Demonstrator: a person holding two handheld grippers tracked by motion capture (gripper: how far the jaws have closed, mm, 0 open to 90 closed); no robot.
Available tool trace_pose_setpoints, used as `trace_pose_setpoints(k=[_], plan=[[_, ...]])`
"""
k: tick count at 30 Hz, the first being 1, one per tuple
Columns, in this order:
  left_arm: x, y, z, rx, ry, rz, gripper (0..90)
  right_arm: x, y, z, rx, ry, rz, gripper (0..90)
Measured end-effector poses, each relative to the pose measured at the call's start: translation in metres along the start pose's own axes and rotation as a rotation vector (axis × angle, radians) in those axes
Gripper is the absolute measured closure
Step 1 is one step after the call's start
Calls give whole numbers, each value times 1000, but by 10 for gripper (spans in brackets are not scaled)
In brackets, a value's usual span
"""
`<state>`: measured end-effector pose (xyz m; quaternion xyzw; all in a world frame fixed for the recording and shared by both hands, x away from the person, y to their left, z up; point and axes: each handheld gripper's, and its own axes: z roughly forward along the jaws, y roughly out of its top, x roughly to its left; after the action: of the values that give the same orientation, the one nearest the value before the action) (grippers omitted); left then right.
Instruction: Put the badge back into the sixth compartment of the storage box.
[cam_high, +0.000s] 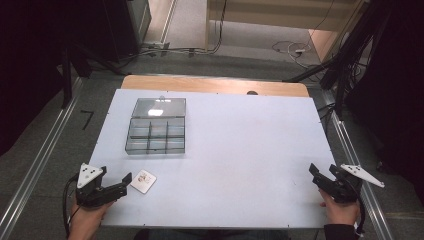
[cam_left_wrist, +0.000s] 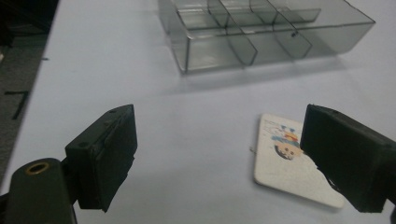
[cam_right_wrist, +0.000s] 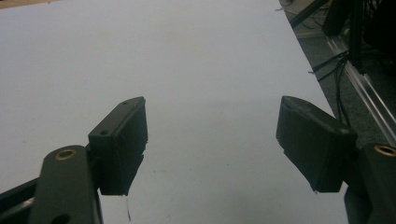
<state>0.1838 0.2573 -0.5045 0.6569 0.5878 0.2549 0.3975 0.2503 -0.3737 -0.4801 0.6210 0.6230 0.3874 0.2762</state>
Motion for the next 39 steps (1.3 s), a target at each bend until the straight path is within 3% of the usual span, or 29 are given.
trace_pose_setpoints(k=[10, 23, 39], plan=[[-1, 0, 1, -5, -1, 1, 115, -3, -3, 7, 64, 12, -6, 232], [-6, -2, 7, 24, -22, 9, 116, 0, -3, 7, 53, 8, -25, 232], [-18, -3, 13, 56, -52, 46, 116, 1, -3, 7, 58, 11, -28, 231]])
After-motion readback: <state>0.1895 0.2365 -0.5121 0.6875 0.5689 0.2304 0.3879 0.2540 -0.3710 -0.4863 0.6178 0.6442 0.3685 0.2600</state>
